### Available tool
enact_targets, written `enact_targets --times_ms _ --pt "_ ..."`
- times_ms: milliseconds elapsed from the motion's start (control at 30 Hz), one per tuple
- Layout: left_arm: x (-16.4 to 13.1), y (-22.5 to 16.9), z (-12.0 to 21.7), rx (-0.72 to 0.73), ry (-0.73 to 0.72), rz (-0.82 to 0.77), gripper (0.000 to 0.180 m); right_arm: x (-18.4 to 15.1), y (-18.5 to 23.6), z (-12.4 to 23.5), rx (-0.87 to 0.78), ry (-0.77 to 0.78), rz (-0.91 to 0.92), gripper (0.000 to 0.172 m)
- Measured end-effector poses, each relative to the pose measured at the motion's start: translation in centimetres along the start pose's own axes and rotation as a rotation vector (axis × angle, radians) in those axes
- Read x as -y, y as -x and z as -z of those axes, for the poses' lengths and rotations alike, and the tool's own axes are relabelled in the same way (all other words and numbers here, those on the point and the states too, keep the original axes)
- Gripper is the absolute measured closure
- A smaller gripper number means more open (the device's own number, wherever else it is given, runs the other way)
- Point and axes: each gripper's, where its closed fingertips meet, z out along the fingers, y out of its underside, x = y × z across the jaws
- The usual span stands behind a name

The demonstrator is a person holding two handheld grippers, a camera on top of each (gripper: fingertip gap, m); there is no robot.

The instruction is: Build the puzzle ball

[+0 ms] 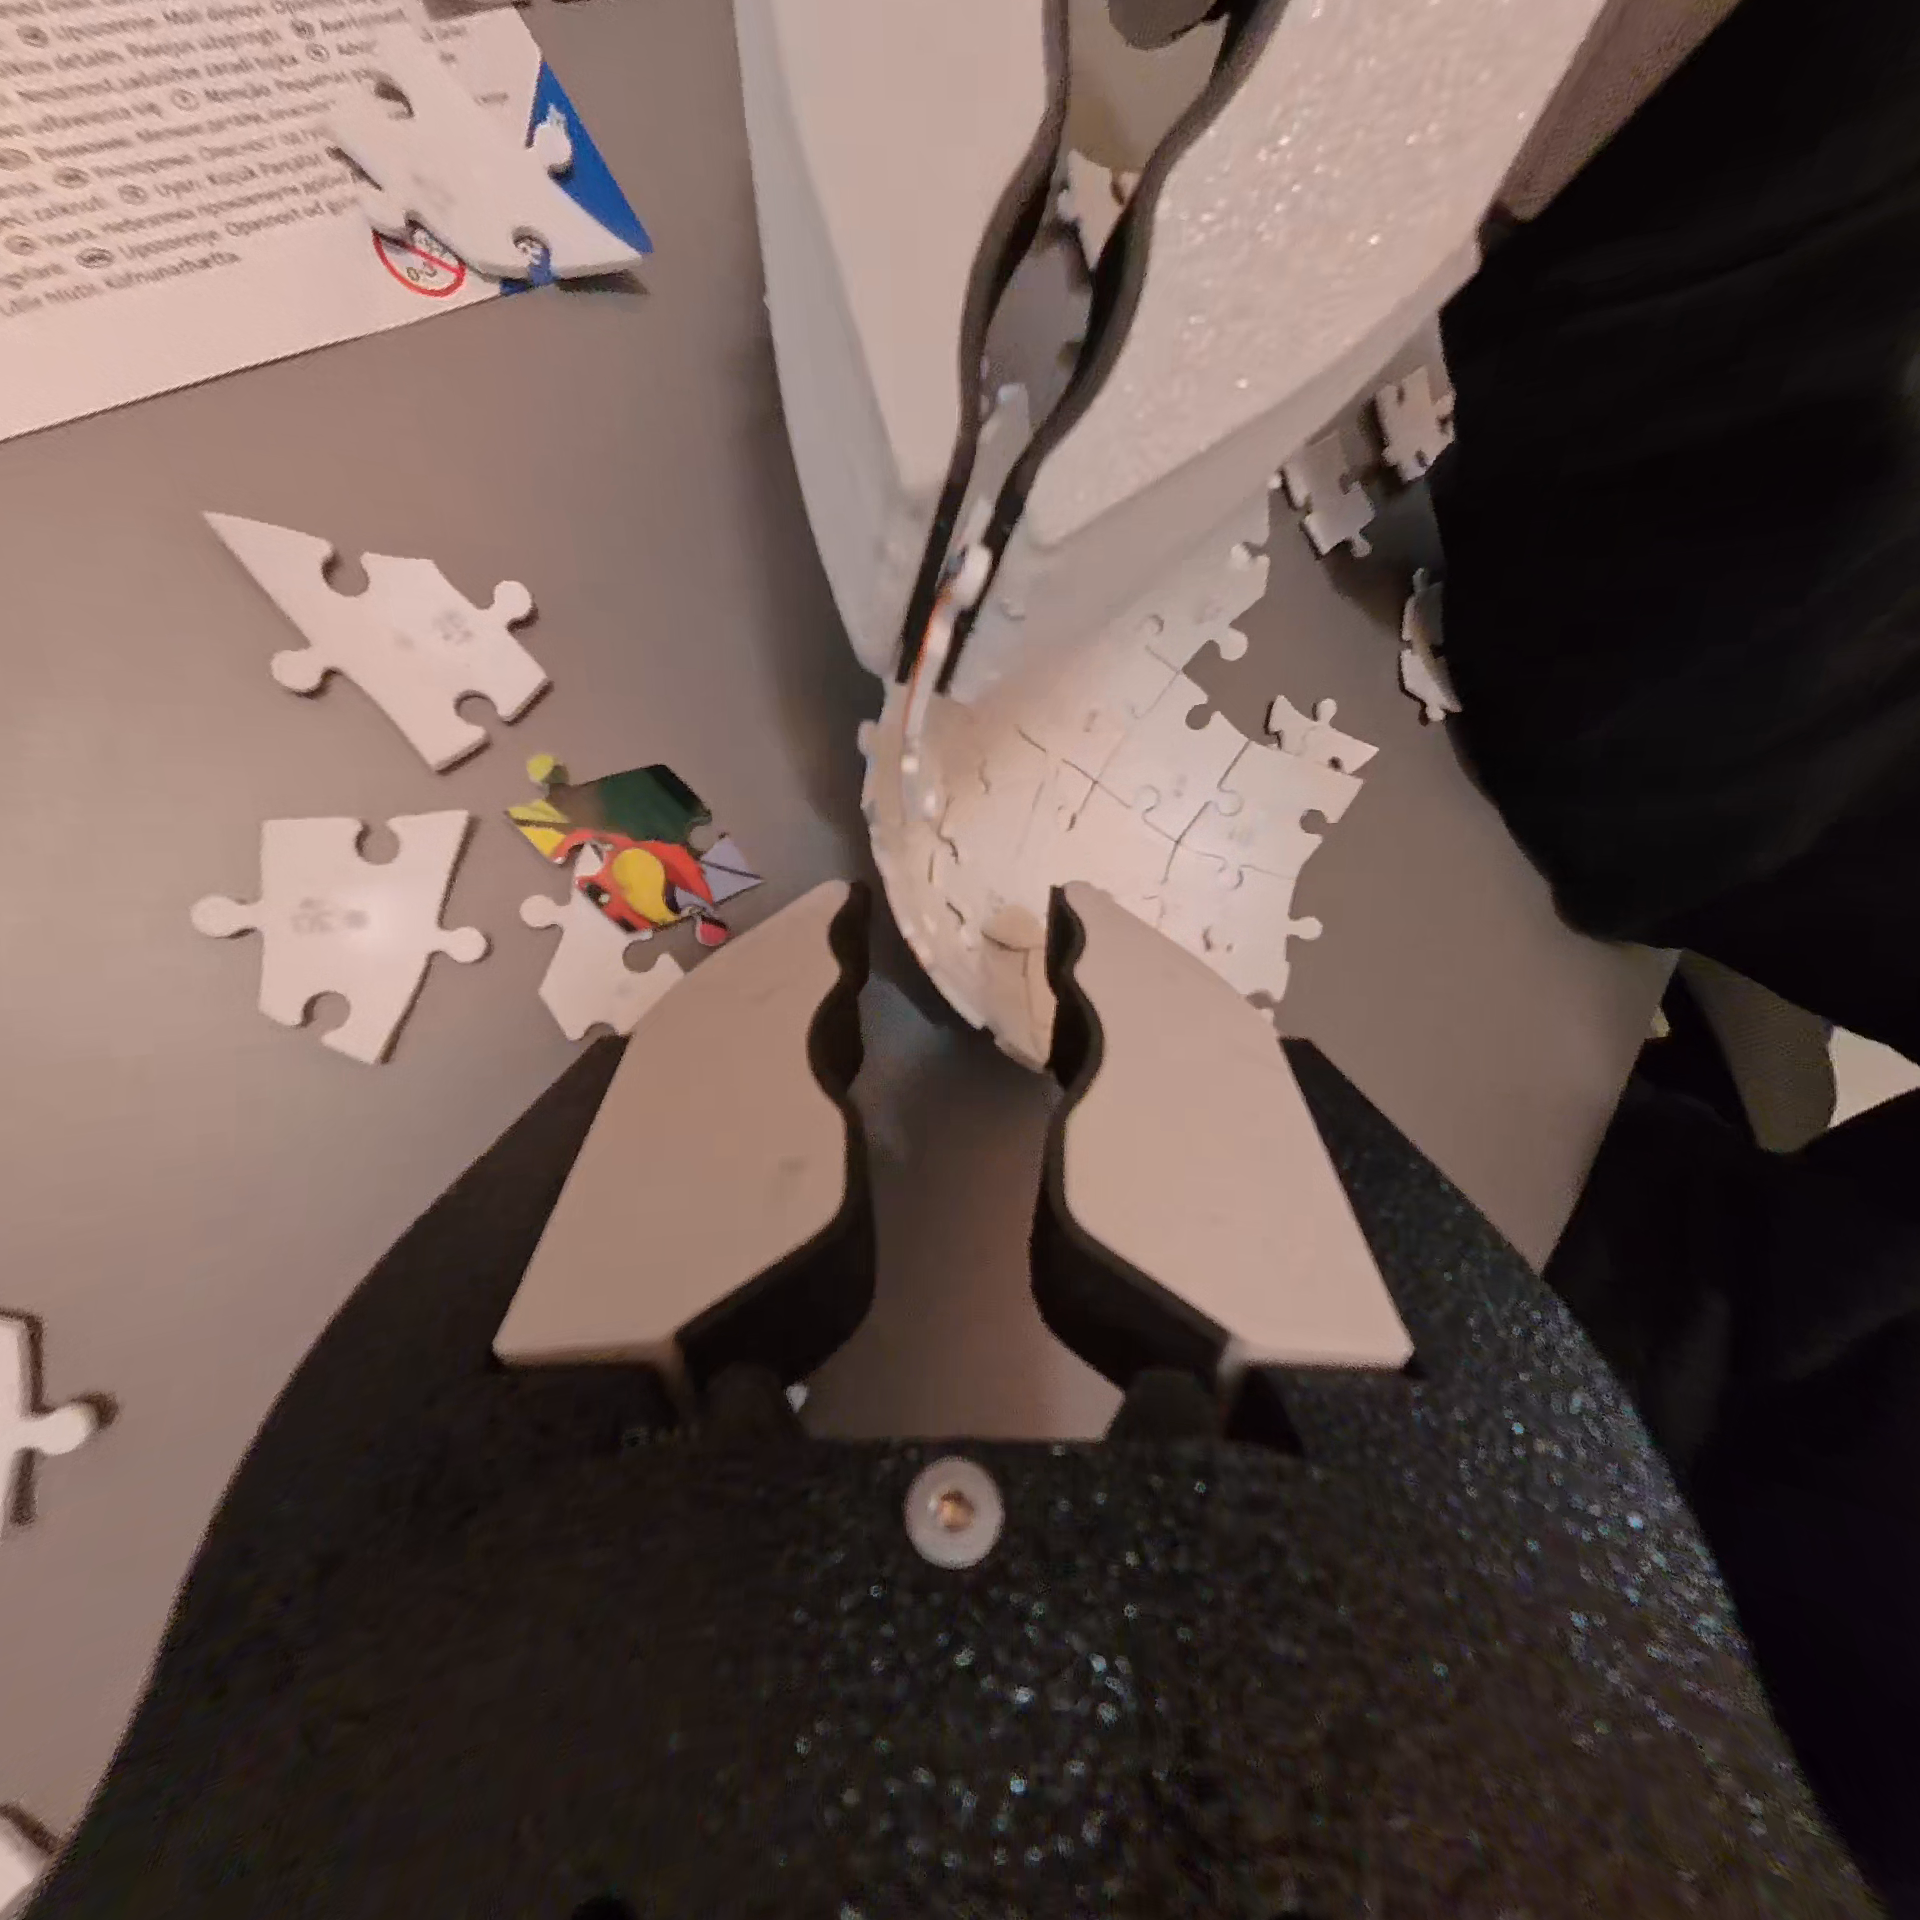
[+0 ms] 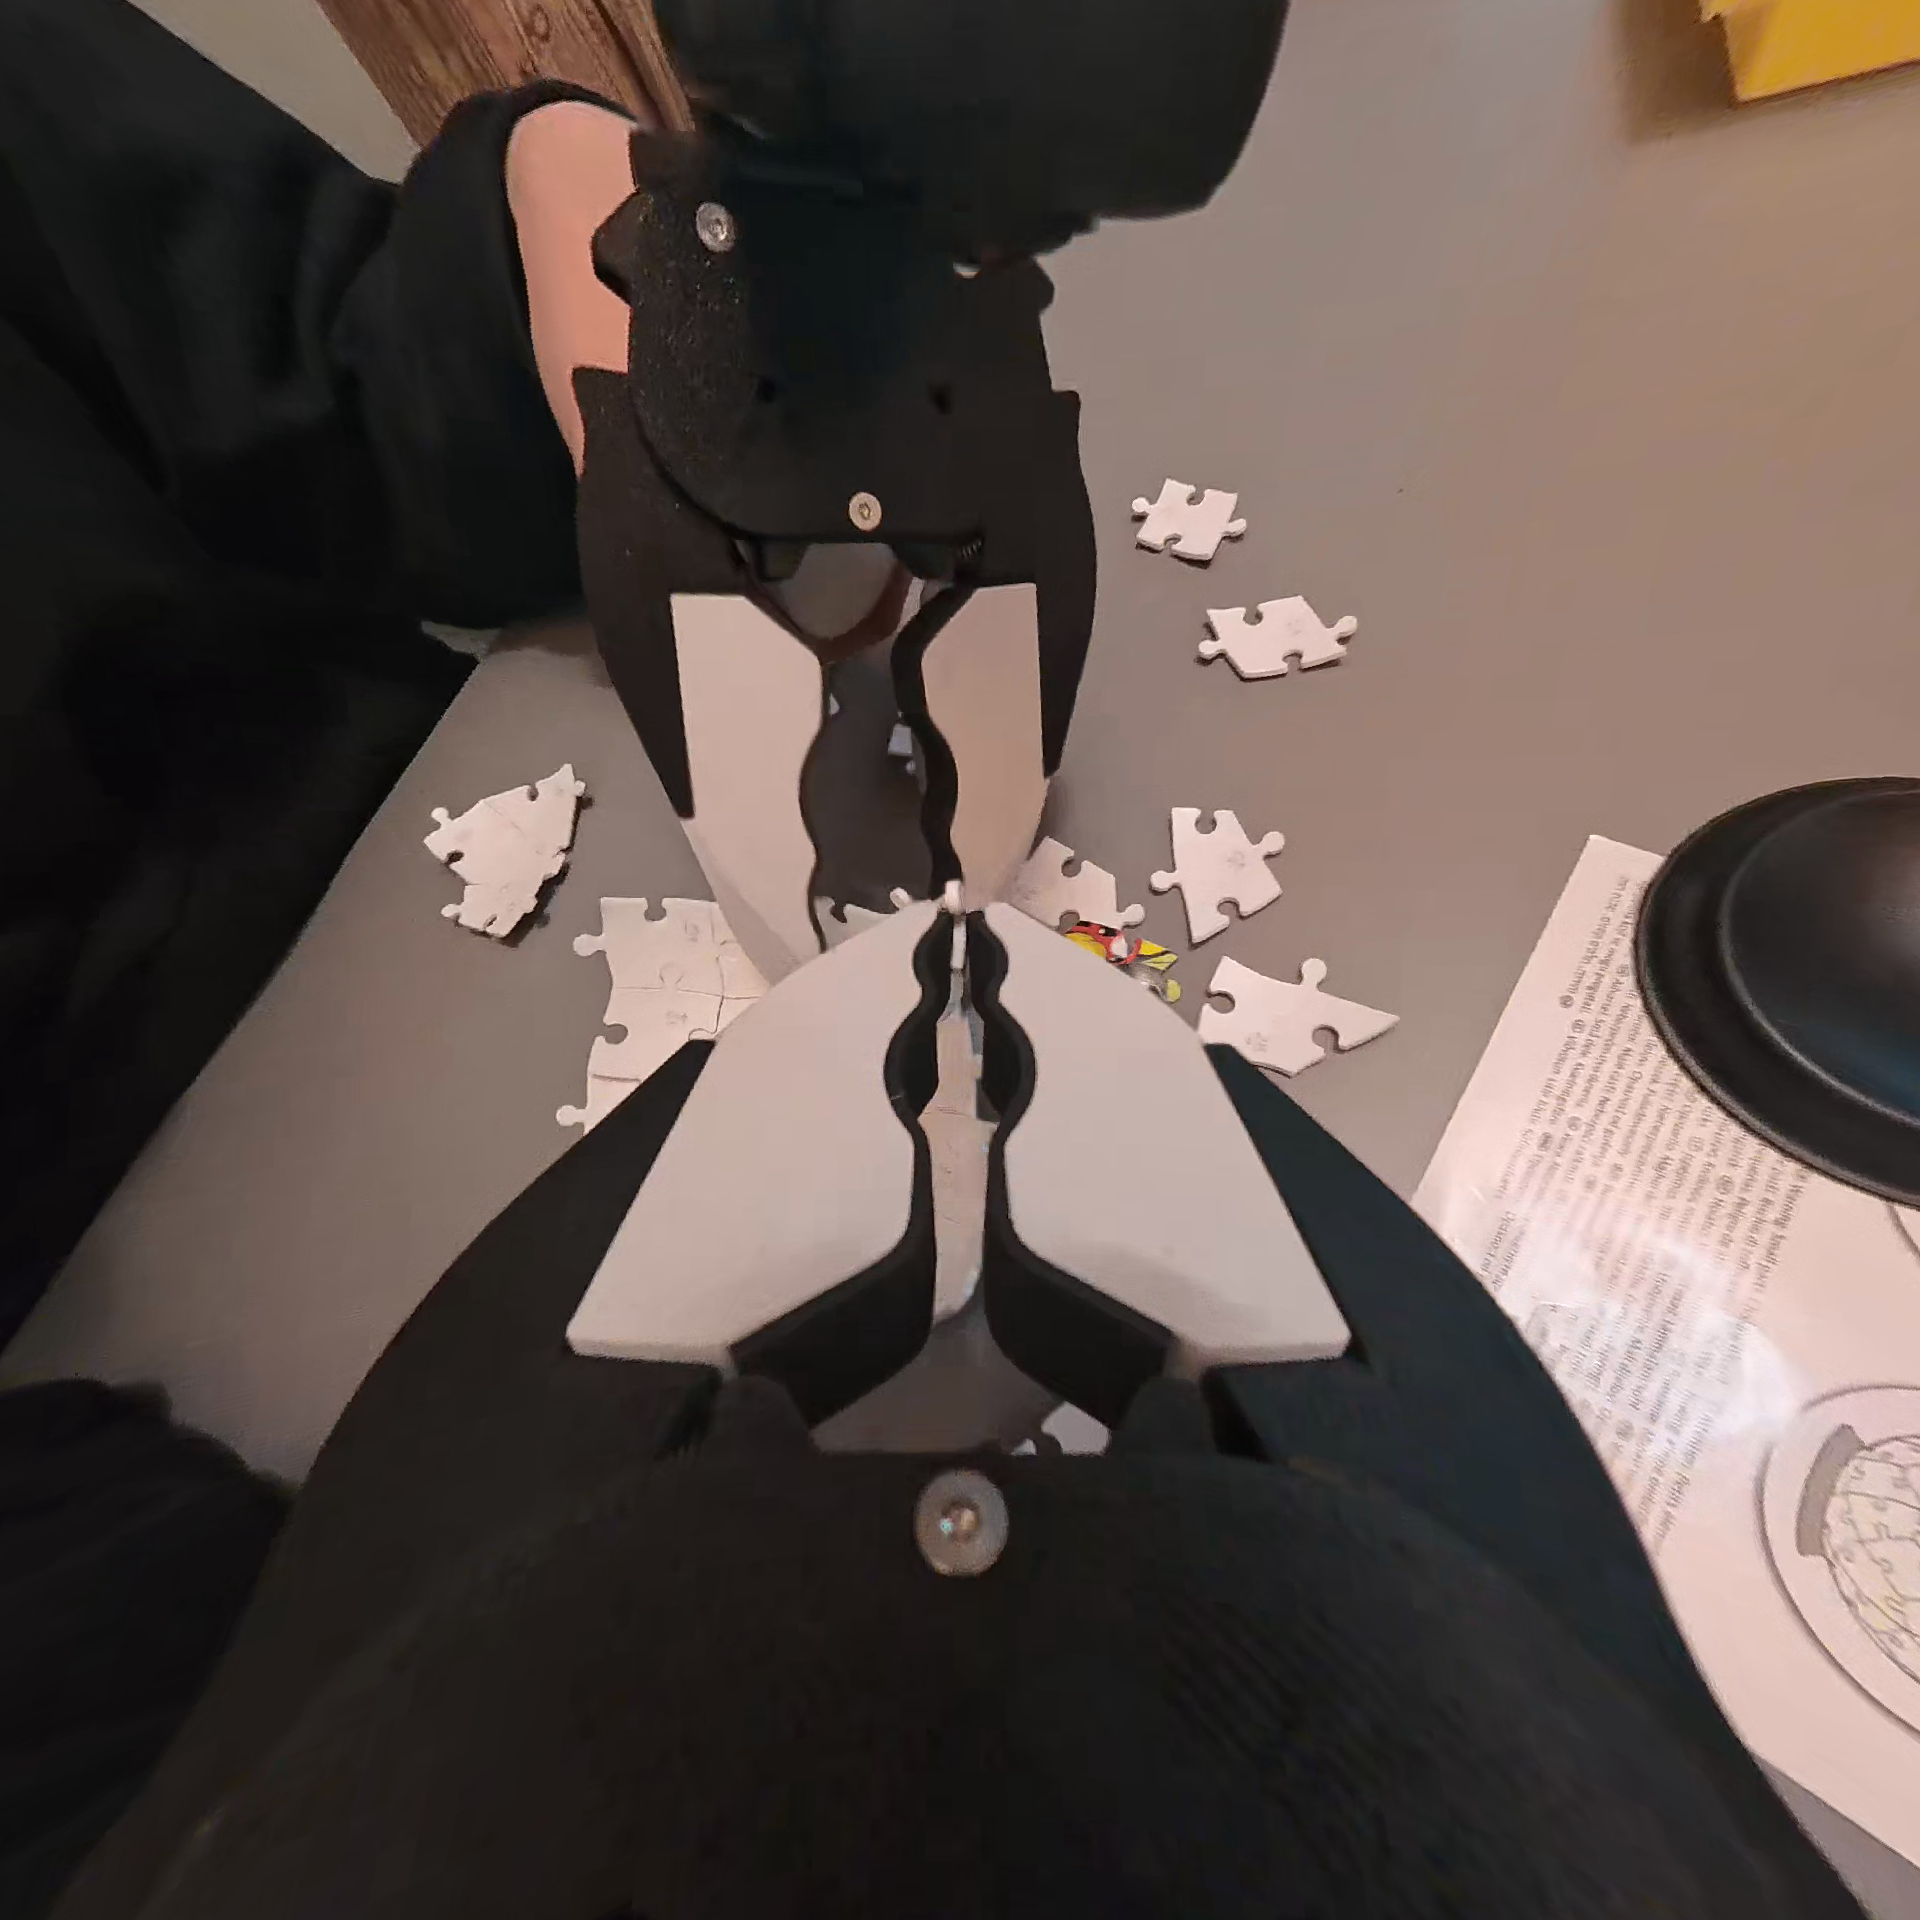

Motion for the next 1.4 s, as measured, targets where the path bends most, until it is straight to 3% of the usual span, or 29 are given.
enact_targets --times_ms 200,500,800,1400 --pt "-0.5 0.3 -0.6 0.015 0.041 -0.043 0.155 -0.5 -0.1 -0.5 0.008 0.016 -0.024 0.17" --pt "0.5 0.6 0.0 0.043 -0.067 -0.078 0.165 -1.2 -0.3 -0.9 0.017 -0.078 0.021 0.17" --pt "0.3 0.9 -0.3 0.05 -0.065 -0.077 0.172 -0.8 0.1 -1.3 0.063 -0.126 0.069 0.17" --pt "0.2 1.4 -0.6 0.026 -0.089 -0.052 0.174 -1.0 -0.2 -2.0 0.053 -0.135 0.111 0.17"
